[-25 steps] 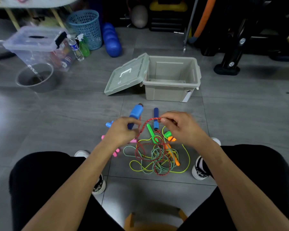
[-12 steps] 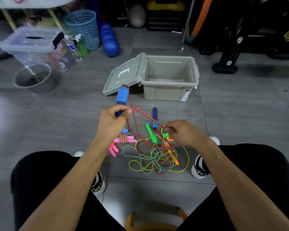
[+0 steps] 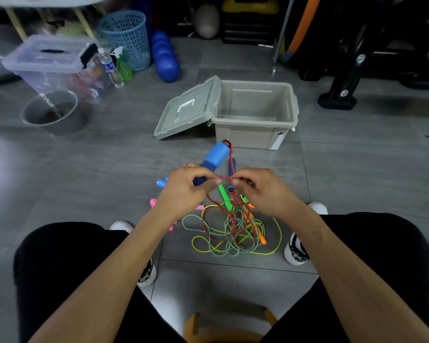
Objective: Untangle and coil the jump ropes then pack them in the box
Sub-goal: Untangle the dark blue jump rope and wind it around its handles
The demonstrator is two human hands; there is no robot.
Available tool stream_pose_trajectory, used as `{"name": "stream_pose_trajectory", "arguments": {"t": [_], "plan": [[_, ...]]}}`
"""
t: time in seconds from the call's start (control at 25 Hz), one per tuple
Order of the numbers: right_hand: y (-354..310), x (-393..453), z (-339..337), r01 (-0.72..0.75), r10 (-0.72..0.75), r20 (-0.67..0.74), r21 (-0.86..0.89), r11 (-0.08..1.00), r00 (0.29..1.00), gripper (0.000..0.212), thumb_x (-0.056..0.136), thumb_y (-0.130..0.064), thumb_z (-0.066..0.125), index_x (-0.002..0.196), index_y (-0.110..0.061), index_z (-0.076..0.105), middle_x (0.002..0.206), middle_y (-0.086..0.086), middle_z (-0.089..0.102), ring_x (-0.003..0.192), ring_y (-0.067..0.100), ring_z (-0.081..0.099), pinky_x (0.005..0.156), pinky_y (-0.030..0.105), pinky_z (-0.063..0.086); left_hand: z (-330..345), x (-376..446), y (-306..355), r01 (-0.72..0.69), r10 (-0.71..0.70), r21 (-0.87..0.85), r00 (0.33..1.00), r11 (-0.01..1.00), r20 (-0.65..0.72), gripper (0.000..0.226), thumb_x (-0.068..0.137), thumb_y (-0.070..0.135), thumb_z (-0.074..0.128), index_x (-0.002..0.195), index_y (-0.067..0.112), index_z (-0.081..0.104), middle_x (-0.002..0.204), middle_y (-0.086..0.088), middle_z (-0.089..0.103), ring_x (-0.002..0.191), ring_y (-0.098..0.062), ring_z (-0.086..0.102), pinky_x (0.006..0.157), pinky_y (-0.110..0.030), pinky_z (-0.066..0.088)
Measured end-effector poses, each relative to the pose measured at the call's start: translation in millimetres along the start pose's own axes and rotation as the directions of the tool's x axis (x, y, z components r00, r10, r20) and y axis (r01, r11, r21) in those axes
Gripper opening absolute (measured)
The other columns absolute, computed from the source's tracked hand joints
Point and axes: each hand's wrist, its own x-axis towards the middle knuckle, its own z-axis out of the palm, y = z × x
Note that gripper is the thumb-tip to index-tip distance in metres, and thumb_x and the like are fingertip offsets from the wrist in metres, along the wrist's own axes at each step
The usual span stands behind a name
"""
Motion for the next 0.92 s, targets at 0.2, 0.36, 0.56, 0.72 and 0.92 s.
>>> {"name": "stream_pose_trajectory", "arguments": {"t": [0.2,0.36,0.56,0.72,0.92], "plan": [[22.9,-4.1,-2.4,-0.344,0.398,0.216,-0.247,0.906,0.892,0.02,0.097,-0.023,0.046,0.091,-0.015,0.063,0.091,0.007,0.065,0.082,0.022,0.06,0.074,0.032,0.047,-16.1,10.2,-3.6,0.121,-0.172,-0.218,0.957,0.968,-0.235,0.011,0.088,0.023,0.068,0.077,0.026,0.072,0.07,-0.004,0.061,0.059,-0.01,0.048,0.057,-0.02,0.042],[9.8,-3.1,-8.0,-0.186,0.188,0.009,-0.132,0.974,0.982,0.019,0.097,-0.019,0.048,0.085,-0.014,0.063,0.081,0.0,0.065,0.068,0.003,0.054,0.062,0.02,0.038,-17.2,11.9,-30.3,0.4,-0.42,0.264,0.907,0.878,0.023,0.01,0.082,0.022,0.071,0.074,0.027,0.071,0.082,-0.003,0.065,0.073,-0.022,0.064,0.053,-0.022,0.043],[-3.8,-3.6,-4.1,0.09,-0.088,0.021,-0.093,0.992,0.996,0.016,0.095,-0.018,0.051,0.09,-0.009,0.063,0.075,-0.005,0.054,0.069,0.0,0.049,0.063,0.011,0.035,0.9,1.4,-5.1,0.059,-0.066,0.07,0.992,0.996,0.106,0.018,0.077,0.026,0.079,0.095,0.029,0.075,0.102,-0.002,0.065,0.088,-0.017,0.062,0.075,-0.025,0.046],[-2.6,-4.6,-5.3,-0.054,0.055,0.062,-0.031,0.998,0.997,0.005,0.089,-0.014,0.058,0.088,-0.013,0.063,0.071,-0.005,0.06,0.062,0.004,0.053,0.055,0.015,0.039,-1.8,1.2,2.3,0.043,-0.044,0.021,0.999,0.999,0.016,0.005,0.084,0.023,0.072,0.086,0.024,0.077,0.089,-0.008,0.065,0.078,-0.024,0.06,0.073,-0.037,0.047],[20.9,-8.0,-3.0,-0.16,0.211,0.13,-0.322,0.933,0.969,0.021,0.081,-0.008,0.053,0.094,-0.014,0.068,0.091,0.002,0.069,0.085,0.019,0.062,0.075,0.033,0.051,-13.3,6.7,1.8,0.185,-0.195,-0.102,0.975,0.978,-0.103,0.017,0.087,0.026,0.069,0.072,0.034,0.071,0.082,-0.018,0.069,0.066,-0.016,0.054,0.066,-0.03,0.045]]}}
